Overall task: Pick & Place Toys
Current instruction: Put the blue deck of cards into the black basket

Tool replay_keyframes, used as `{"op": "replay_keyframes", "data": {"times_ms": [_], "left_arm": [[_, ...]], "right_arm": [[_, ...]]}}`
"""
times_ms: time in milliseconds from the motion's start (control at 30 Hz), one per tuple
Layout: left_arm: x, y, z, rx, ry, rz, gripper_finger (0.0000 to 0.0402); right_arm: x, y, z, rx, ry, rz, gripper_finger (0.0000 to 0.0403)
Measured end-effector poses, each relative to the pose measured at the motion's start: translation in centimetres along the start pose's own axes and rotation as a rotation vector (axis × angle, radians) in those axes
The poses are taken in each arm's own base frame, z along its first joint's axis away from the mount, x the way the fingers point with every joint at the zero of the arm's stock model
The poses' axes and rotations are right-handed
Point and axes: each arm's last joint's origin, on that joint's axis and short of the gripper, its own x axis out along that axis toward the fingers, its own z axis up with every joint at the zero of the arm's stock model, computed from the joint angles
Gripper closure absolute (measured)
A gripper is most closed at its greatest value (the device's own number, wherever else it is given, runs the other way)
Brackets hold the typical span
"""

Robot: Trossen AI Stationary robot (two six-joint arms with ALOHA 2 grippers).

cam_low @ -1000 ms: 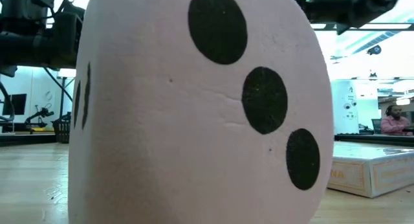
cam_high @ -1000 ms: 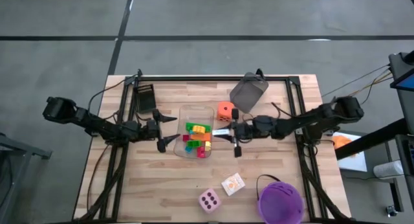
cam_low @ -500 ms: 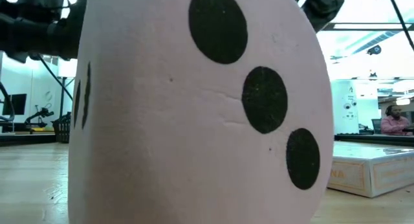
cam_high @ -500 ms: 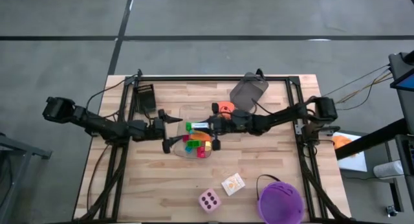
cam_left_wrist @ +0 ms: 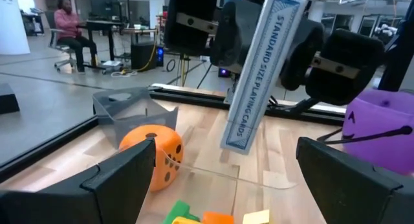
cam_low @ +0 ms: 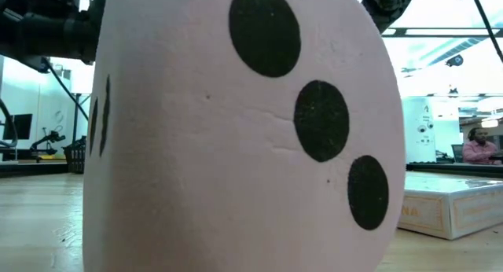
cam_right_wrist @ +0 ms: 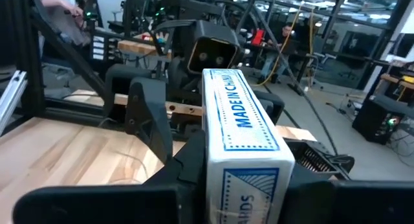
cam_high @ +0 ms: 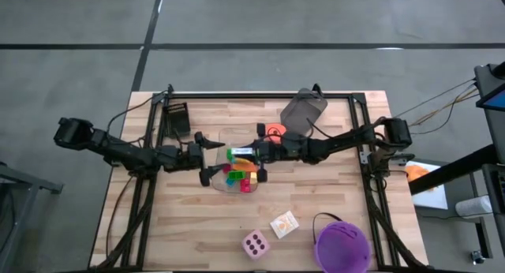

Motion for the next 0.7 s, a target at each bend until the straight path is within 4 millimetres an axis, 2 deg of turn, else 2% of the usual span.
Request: {"op": "replay_keyframes", "data": {"times_ms": [167, 500, 700], "left_arm": [[1.1, -0.4, -0.1, 0.013, 0.018, 0.001, 0.0025], [4.6, -1.6, 0.0, 0.099, 0.059, 0.002, 0.0025], [5.5, -1.9, -0.2, 0.117, 0.074, 0.001, 0.0025]], "right_arm": [[0.0, 0.0, 0.0, 0.004, -0.001, 0.004, 0.0344], [0.0, 0.1, -0.1, 0.012, 0.006, 0.030, 0.0344], [0.0, 0.1, -0.2, 0.019, 0.022, 0.039, 0.0344]]}}
